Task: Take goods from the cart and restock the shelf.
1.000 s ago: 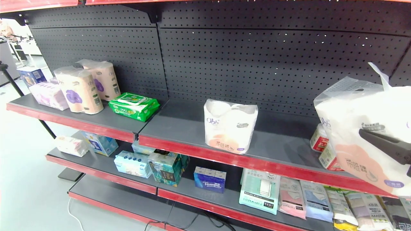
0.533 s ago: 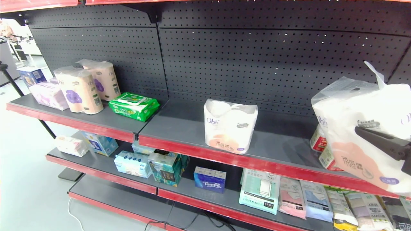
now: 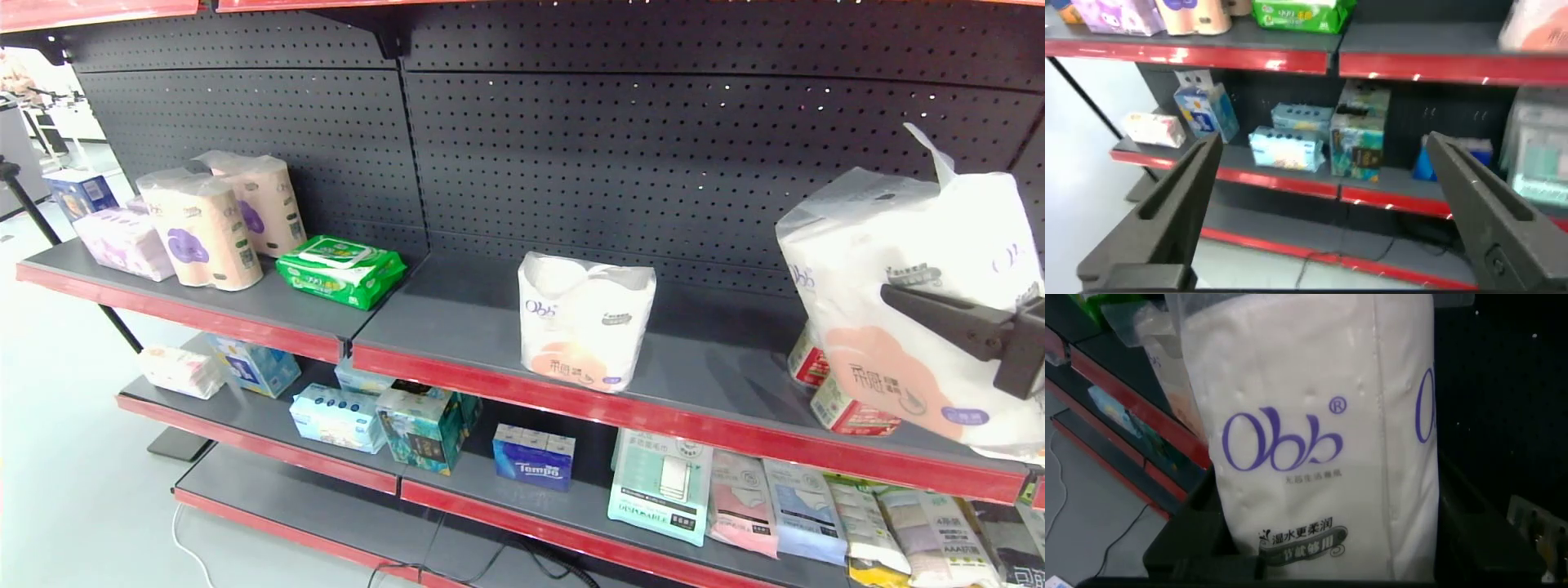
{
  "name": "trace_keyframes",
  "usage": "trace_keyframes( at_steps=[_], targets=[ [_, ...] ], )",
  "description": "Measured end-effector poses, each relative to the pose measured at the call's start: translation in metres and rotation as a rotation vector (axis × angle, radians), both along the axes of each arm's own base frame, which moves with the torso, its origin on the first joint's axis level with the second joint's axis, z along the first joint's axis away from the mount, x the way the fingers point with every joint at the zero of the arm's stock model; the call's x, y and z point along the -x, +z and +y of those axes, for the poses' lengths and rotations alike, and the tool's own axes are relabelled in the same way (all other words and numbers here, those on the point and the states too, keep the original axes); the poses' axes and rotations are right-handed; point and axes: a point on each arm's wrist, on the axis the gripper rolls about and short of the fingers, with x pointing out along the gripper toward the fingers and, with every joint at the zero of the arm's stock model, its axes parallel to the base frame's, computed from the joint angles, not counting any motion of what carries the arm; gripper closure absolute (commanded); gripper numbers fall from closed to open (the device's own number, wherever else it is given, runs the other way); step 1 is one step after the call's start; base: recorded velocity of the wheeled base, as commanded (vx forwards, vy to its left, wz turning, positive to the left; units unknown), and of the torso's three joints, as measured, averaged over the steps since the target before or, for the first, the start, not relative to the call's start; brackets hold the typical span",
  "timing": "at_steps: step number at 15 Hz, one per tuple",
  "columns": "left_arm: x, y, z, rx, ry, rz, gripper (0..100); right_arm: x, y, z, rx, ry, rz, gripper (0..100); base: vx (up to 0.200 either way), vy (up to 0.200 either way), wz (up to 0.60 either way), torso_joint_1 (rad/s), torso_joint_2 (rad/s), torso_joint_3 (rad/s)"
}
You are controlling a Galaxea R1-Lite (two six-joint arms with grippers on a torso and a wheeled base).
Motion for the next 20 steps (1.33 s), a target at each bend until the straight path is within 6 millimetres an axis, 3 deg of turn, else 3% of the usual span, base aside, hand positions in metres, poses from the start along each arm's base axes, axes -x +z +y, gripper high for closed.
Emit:
trace_keyframes(
  at_steps=[5,9,20],
  targets=[
    [0.000,0.003,-0.001,0.115,-0.049,-0.022,0,-0.025,0.009,0.018,-0.007,0.066,-0.001,100,0.000,0.000,0.00,0.000,0.00,0.000],
    [0.000,-0.009,-0.001,0.110,-0.052,0.081,0,-0.039,0.006,0.024,-0.006,0.079,-0.009,100,0.000,0.000,0.00,0.000,0.00,0.000],
    [0.000,-0.009,-0.002,0.097,-0.065,0.089,0,-0.047,0.005,0.026,-0.002,0.078,-0.005,100,0.000,0.000,0.00,0.000,0.00,0.000]
  ],
)
